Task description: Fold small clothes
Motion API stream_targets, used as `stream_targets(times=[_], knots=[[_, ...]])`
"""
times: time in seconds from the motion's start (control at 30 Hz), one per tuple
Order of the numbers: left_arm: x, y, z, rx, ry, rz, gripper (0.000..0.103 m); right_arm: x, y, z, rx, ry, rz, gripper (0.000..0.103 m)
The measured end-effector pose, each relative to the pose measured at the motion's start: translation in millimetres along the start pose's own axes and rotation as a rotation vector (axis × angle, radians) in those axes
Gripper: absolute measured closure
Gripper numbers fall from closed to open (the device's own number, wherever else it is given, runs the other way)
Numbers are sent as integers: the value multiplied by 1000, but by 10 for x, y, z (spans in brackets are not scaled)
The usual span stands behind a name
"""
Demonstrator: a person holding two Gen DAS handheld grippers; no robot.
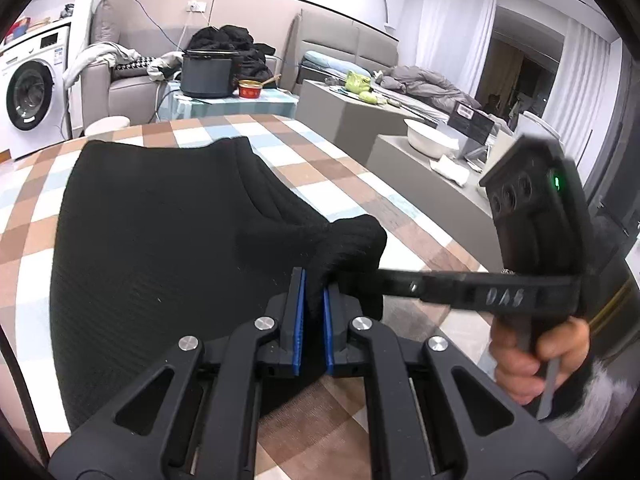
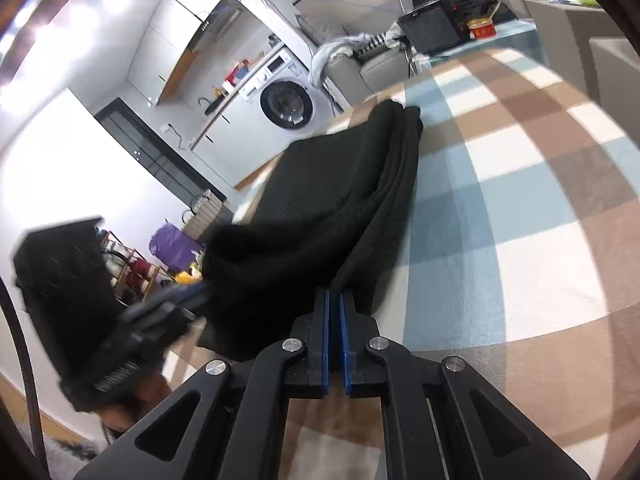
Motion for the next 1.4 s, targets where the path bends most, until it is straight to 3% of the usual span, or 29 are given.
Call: stream_targets(times=[0.2,0.27,0.4,0.43,0.6,0.63,0.67,0.77,0.9,1.0,1.03,1.3,1.4], knots=[[-104,-248,-289,80,-21,11,97,-274,-157,-133,69,-140,0,98],[-166,-339,-394,111,-74,48,93,-291,-137,-130,68,-116,-29,98],[-324,-396,-435,108,-131,56,58,-239,-110,-110,55,-100,-10,98],[-371,-390,-421,100,-145,54,54,-235,-111,-98,53,-101,-3,98],[-498,-477,-376,99,-175,39,56,-261,-89,-136,59,-85,-28,98],[-494,-486,-362,99,-165,30,71,-284,-78,-148,63,-94,-26,98],[-479,-484,-347,94,-152,26,78,-301,-54,-162,67,-96,-33,98],[-402,-447,-284,79,-91,-1,92,-343,-1,-206,78,-67,-80,98],[-311,-340,-190,44,-9,-33,92,-370,124,-169,37,-87,-76,97],[-298,-255,-160,22,-9,-32,93,-381,240,-24,-40,-134,-35,81],[-298,-232,-159,19,-10,-33,93,-377,233,2,-38,-143,-26,80],[-305,-176,-230,18,-7,-35,93,-200,-227,141,48,-175,66,80],[-325,-212,-272,28,-14,-39,93,-260,-424,227,55,-178,15,97]])
Point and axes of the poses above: each gripper's, at about its wrist camera, not at the fingertips, and y roughly against the way its jaws point, x to its left, z to its top, the point moved 9 cm from there along -y, roughly the way its jaws point
